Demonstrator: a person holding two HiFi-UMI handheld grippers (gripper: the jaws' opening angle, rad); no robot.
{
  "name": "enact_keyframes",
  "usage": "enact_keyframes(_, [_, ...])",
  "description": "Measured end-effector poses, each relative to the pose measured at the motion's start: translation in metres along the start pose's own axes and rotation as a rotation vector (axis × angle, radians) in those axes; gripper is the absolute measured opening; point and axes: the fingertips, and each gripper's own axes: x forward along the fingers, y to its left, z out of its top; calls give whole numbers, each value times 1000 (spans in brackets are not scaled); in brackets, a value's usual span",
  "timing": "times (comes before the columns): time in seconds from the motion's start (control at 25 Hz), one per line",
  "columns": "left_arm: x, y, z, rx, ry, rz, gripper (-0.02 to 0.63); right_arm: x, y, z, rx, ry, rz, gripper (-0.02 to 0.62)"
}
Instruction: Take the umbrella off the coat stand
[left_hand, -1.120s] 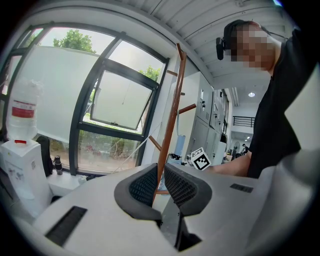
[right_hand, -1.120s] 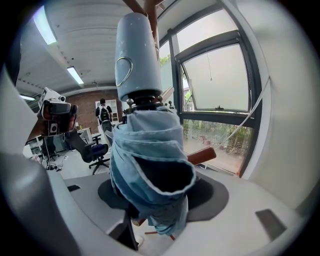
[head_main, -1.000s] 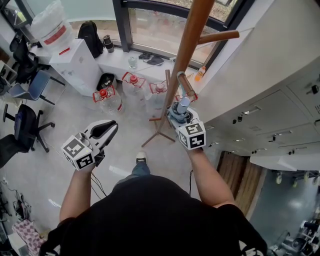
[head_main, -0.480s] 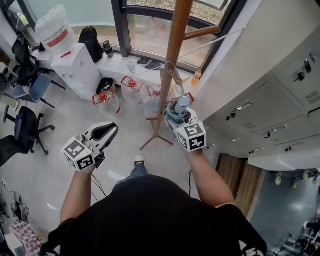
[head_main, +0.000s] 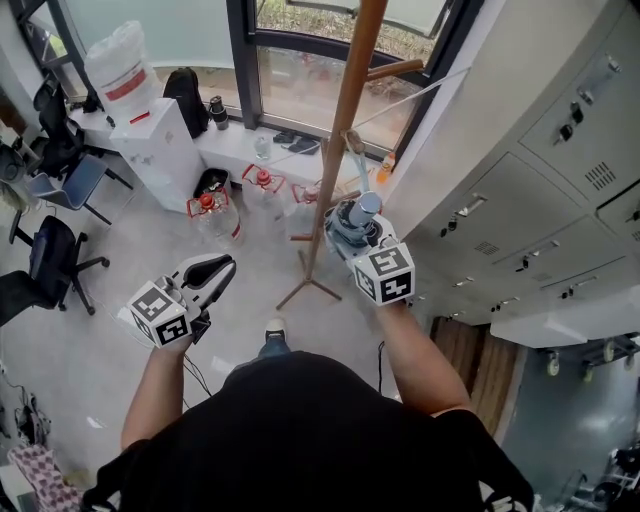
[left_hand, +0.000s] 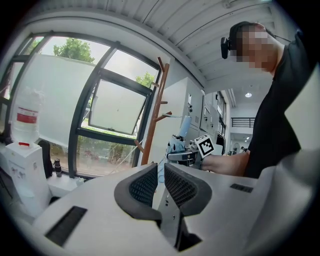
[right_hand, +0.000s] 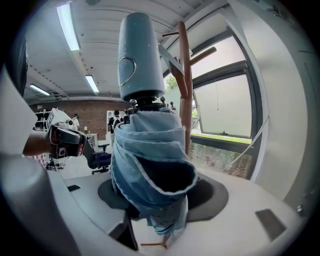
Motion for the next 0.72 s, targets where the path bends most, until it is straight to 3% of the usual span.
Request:
enact_keyframes(0.32, [-26,-29,-6,-6,-30,-5,60,-38,21,23,-37,-41,-16,279])
enact_keyframes(0.72, [-31,-70,2,37,-49,-31,60,-89,31,14,-25,-41,-19,279])
